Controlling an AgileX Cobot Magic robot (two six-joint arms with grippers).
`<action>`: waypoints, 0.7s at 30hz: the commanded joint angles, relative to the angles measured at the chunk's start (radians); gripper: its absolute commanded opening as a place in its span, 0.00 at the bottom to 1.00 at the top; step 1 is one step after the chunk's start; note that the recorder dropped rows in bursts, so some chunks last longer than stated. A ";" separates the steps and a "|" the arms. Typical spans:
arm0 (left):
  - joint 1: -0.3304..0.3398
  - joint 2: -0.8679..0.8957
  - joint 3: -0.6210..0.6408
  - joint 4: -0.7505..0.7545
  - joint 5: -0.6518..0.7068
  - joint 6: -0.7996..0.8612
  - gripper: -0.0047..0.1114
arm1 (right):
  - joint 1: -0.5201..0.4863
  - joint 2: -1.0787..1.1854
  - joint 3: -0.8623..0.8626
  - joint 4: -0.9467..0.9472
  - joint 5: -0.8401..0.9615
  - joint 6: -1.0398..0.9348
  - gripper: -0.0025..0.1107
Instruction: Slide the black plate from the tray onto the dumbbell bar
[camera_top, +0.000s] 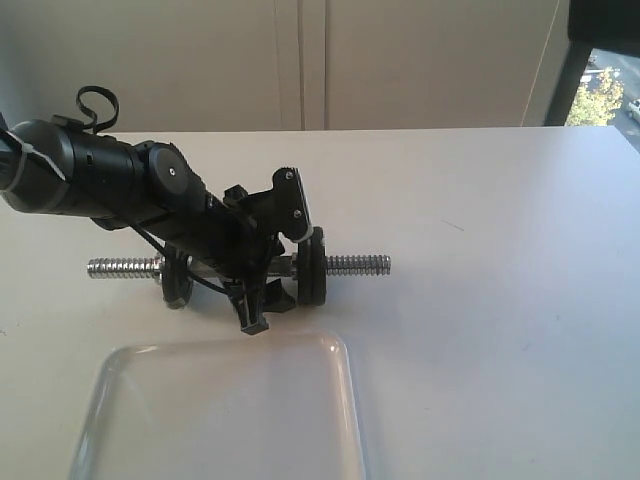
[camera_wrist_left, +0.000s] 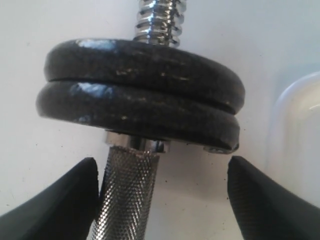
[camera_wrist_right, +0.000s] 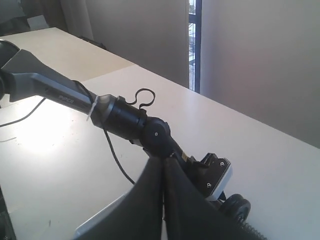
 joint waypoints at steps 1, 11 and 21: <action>-0.003 -0.001 0.003 0.023 0.015 -0.008 0.68 | -0.005 -0.002 0.005 -0.005 -0.006 0.015 0.02; -0.003 -0.001 0.003 0.092 0.017 -0.012 0.68 | -0.005 -0.002 0.005 -0.005 -0.011 0.025 0.02; -0.003 -0.020 0.003 0.109 0.014 -0.016 0.68 | -0.005 -0.002 0.005 -0.013 -0.012 0.025 0.02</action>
